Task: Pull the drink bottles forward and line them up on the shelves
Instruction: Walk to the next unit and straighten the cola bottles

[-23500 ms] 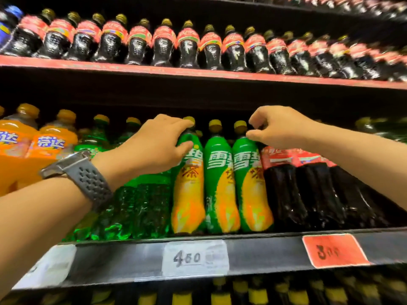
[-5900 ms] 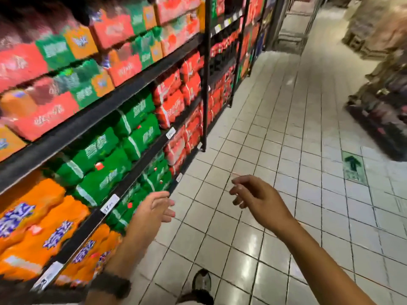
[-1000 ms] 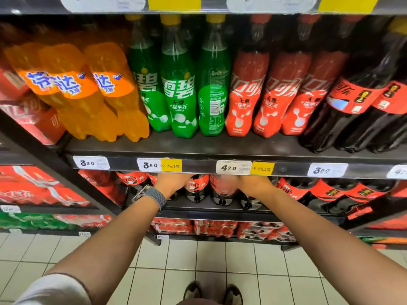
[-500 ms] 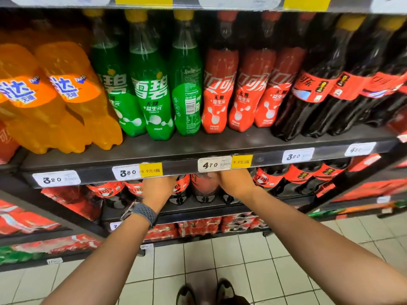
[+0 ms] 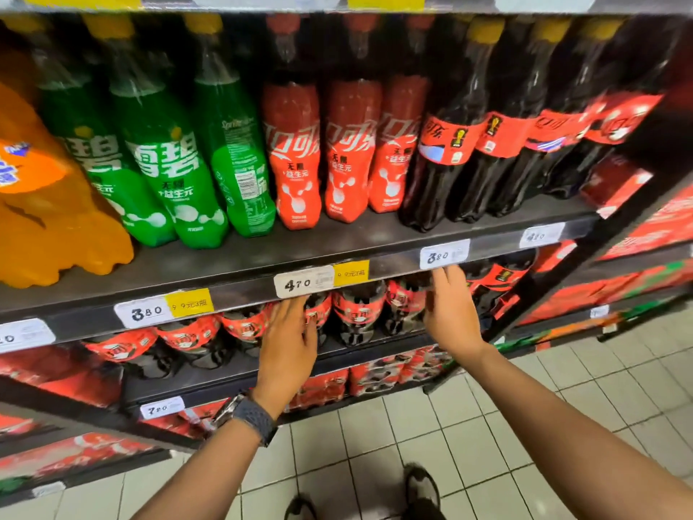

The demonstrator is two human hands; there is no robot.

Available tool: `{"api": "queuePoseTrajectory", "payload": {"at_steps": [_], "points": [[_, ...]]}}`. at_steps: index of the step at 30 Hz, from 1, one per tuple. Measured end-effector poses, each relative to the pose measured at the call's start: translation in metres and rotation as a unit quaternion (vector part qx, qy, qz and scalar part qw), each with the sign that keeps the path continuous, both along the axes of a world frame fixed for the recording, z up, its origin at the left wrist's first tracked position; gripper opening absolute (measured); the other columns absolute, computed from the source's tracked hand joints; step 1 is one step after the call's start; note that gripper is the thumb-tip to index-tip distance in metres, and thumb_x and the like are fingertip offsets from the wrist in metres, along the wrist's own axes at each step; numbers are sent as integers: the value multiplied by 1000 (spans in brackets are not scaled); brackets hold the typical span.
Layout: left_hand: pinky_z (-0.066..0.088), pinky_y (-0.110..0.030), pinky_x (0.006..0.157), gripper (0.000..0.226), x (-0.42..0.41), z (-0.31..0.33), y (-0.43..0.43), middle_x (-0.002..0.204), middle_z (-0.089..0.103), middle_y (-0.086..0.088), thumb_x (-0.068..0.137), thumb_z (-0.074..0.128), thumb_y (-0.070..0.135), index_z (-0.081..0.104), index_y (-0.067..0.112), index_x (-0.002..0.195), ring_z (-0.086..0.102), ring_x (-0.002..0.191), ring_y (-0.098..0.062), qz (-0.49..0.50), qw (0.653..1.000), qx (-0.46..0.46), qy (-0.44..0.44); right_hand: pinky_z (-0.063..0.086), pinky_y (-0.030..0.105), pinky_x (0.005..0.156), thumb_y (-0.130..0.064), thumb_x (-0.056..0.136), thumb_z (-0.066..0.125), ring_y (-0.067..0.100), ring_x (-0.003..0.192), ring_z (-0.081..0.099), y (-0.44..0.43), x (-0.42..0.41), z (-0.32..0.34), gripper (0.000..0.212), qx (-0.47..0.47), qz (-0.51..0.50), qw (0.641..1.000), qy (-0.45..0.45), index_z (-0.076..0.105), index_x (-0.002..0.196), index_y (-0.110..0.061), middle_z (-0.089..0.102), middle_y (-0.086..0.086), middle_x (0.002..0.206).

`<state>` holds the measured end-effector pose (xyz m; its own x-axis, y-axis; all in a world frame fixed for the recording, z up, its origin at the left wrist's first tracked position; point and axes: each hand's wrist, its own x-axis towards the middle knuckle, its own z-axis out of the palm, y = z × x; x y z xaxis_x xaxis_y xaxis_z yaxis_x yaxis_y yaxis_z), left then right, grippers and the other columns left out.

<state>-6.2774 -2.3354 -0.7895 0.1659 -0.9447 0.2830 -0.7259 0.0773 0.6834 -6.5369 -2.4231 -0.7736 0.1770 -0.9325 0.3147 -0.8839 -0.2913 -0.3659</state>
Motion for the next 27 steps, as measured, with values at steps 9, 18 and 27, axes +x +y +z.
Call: {"api": "queuePoseTrajectory", "payload": {"at_steps": [9,18,27], "points": [[43,-30,72,37,-77,16,-59,96,67,-13,78,73,30,60,11,108,60,91,-33,84,992,78,-47,44,35,91,-48,85,63,29,104,59,-60,-39,5,44,113,46,992,-27,66,106,-10,68,11,101],[47,-36,90,52,-91,19,-86,125,62,-9,79,73,27,57,17,127,57,113,-30,91,974,162,-130,19,38,114,-70,80,52,23,139,31,-87,-27,-5,69,56,136,989,1,44,140,-37,43,-6,146],[35,-24,63,39,-106,19,-83,70,59,0,71,81,36,66,19,103,64,77,-28,143,976,99,-132,22,38,115,-57,87,53,20,141,27,-103,-38,-5,59,242,176,954,2,40,142,-38,37,-9,150]]}}
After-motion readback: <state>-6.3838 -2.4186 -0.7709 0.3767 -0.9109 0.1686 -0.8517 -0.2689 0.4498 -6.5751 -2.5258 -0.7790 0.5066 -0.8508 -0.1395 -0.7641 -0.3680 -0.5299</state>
